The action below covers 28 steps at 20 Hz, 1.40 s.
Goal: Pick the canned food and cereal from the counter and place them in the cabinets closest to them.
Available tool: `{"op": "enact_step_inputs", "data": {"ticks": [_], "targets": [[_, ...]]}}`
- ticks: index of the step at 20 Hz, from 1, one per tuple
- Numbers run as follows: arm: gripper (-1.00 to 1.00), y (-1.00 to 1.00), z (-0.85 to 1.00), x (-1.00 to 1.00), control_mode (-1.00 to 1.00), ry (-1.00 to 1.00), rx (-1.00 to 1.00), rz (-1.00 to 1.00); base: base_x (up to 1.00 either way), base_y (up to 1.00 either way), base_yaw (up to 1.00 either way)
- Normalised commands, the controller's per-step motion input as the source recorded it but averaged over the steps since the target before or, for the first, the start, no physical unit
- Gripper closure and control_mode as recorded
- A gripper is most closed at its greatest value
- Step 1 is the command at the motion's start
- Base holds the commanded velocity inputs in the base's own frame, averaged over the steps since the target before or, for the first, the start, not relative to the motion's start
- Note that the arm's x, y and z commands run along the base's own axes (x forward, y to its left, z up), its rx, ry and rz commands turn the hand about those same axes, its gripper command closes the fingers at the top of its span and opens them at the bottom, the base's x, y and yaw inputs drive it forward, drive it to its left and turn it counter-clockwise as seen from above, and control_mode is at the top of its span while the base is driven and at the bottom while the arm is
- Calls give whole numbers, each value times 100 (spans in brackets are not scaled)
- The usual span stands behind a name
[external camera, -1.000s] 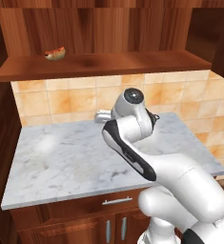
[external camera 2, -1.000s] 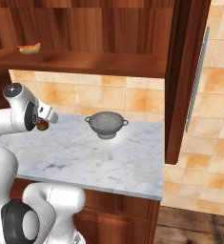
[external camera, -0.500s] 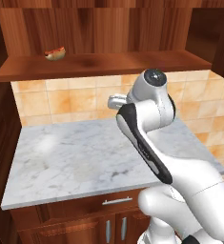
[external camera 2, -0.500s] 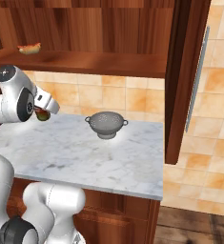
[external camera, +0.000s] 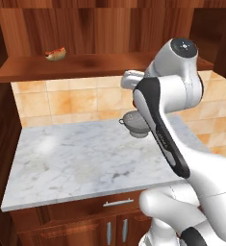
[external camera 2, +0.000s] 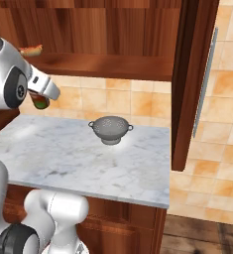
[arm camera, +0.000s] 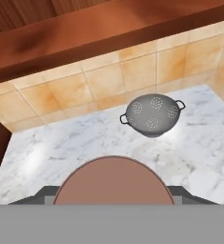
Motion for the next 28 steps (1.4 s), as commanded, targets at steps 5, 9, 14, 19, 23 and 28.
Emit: {"op": "enact_step_inputs", "data": {"ticks": [5,9,14,19,23,28], "targets": [[100,-10,53,-11,-100,-4,0,0,0,0,0],[100,0,8,0,-100,-1,0,0,0,0,0],[100,-3,19,0,-100,-7,0,9,0,0,0],[100,-8,26,-2,-100,-15,-1,15,0,0,0],[100,0,0,1,-100,-2,-2,1,0,0,0],[100,0,14,35,-100,-1,0,2,0,0,0]]}}
